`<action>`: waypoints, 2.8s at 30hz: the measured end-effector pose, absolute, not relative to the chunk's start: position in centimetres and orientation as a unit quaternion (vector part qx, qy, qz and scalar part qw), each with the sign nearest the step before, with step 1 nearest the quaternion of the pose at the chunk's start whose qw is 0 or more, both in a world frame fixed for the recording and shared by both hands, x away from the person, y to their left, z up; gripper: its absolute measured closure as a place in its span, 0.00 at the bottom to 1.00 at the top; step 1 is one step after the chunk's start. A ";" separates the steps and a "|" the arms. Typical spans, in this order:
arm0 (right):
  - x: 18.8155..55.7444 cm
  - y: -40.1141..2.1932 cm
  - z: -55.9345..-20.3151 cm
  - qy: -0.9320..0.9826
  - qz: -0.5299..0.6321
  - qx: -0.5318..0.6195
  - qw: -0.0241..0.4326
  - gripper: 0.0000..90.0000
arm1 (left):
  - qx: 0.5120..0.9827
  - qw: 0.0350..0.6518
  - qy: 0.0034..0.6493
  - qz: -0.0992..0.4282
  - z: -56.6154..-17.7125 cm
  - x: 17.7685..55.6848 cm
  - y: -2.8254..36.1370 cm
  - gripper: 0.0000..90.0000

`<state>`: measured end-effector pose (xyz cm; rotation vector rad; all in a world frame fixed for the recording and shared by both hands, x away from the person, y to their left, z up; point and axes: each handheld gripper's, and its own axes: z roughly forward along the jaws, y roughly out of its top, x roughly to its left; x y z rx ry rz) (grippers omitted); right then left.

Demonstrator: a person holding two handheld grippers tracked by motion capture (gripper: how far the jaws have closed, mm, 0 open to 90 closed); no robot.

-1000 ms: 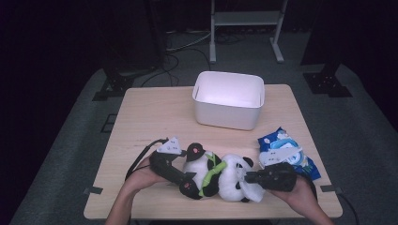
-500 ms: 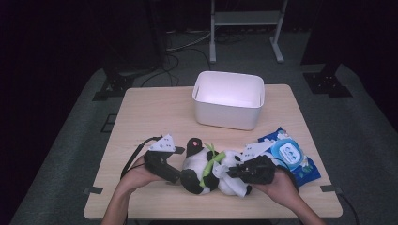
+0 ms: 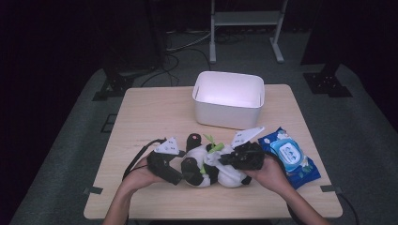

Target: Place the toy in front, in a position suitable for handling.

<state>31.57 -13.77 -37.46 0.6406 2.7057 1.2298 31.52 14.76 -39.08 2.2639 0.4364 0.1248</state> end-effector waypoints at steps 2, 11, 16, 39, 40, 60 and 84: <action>31.4 -12.7 -37.5 0.894 0.400 0.199 0.045 0.93 | 0.897 0.405 0.172 0.049 -39.1 31.5 14.8 0.18; 31.8 -9.0 -36.3 0.902 0.399 0.159 0.035 0.93 | 0.897 0.405 0.170 0.048 -38.9 31.4 15.1 0.18; 32.0 -7.2 -35.8 0.908 0.392 0.144 0.034 0.93 | 0.896 0.407 0.171 0.051 -38.6 31.4 15.5 0.18; 33.0 -8.4 -34.8 0.916 0.366 0.157 0.050 0.93 | 0.895 0.404 0.184 0.041 -39.1 31.5 17.2 0.18; 33.1 -8.0 -34.7 0.917 0.363 0.156 0.050 0.93 | 0.894 0.404 0.187 0.041 -39.0 31.5 17.2 0.18; 38.1 -4.0 -36.1 0.934 0.312 0.167 0.056 0.93 | 0.890 0.415 0.183 0.050 -38.4 31.4 17.6 0.18; 34.3 -4.9 -35.8 0.930 0.339 0.135 0.034 0.93 | 0.891 0.421 0.168 0.028 -38.4 30.9 16.2 0.18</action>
